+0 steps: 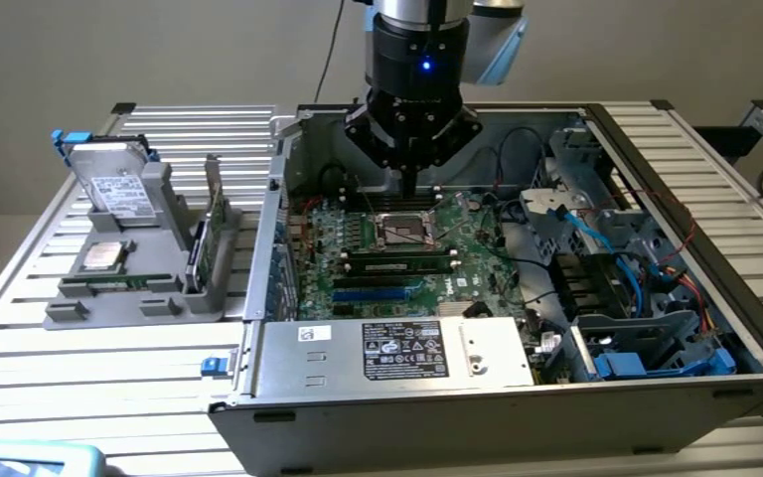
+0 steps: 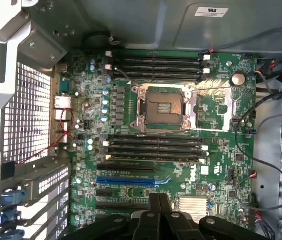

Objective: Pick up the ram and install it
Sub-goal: 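Press down the ram until it locks into place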

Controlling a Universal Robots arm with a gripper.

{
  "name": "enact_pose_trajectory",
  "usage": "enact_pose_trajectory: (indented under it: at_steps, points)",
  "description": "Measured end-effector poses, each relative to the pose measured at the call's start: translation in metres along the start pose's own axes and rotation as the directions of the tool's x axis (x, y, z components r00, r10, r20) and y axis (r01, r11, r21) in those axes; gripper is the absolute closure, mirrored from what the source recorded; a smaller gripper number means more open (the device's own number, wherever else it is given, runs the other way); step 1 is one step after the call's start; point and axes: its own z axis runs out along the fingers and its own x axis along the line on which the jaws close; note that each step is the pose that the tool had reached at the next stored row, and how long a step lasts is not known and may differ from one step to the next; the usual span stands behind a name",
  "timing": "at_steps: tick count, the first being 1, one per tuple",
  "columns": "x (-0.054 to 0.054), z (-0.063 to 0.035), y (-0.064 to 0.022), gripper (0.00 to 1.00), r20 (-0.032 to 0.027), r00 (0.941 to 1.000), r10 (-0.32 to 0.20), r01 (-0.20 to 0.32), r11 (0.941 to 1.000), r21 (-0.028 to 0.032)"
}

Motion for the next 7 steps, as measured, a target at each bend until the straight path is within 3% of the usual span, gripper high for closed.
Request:
enact_pose_trajectory:
  at_steps: [7]
  points:
    - [0.0000, 0.0000, 0.0000, 0.89, 0.0002, 1.0000, 0.009, -0.009, 1.0000, -0.0012]
